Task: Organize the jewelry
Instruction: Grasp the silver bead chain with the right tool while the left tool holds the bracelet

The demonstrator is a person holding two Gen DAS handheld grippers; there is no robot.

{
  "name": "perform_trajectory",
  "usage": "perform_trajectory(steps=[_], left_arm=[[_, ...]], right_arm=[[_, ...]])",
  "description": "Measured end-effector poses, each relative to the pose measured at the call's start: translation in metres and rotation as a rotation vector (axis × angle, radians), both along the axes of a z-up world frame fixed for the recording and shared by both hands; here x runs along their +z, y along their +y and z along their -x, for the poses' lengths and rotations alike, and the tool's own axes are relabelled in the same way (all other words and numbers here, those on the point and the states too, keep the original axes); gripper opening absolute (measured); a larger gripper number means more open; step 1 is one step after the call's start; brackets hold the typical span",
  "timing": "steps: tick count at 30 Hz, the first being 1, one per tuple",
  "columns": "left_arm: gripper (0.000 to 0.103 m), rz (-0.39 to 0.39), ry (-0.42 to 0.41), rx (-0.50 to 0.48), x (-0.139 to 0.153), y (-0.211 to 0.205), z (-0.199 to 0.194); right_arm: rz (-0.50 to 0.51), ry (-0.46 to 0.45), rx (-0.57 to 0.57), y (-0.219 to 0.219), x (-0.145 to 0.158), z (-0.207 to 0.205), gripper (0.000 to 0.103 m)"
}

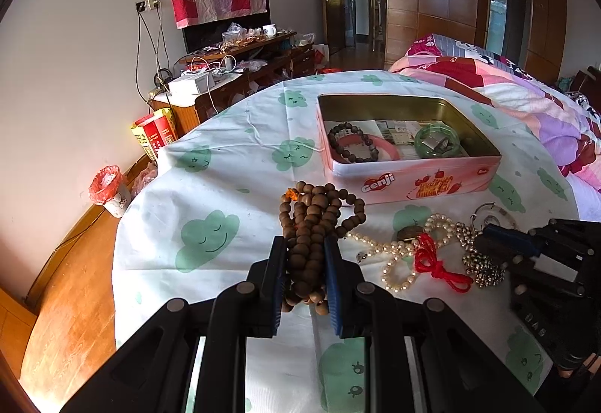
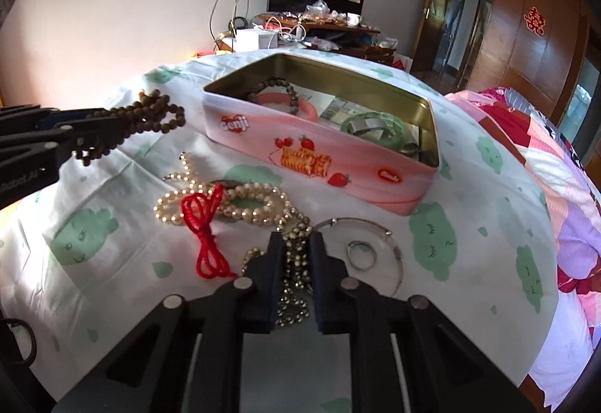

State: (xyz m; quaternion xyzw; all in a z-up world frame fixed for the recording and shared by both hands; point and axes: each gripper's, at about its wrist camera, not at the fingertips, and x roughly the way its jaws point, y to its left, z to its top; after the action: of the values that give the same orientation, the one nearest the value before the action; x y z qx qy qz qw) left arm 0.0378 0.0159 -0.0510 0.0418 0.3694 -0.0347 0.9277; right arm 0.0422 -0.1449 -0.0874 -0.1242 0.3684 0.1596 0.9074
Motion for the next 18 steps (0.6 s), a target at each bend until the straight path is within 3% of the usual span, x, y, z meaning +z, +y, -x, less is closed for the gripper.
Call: perform_trajectory(steps=[1, 18], left_arm=[[0.019, 0.000, 0.000, 0.001, 0.000, 0.000, 0.000], [0.019, 0.010, -0.034, -0.004, 0.014, -0.001, 0.007]], right_arm=[[-0.007, -0.008, 0.004, 0.000, 0.002, 0.002, 0.007], [-0.098, -0.105, -0.032, -0.022, 0.045, 0.010, 0.007]])
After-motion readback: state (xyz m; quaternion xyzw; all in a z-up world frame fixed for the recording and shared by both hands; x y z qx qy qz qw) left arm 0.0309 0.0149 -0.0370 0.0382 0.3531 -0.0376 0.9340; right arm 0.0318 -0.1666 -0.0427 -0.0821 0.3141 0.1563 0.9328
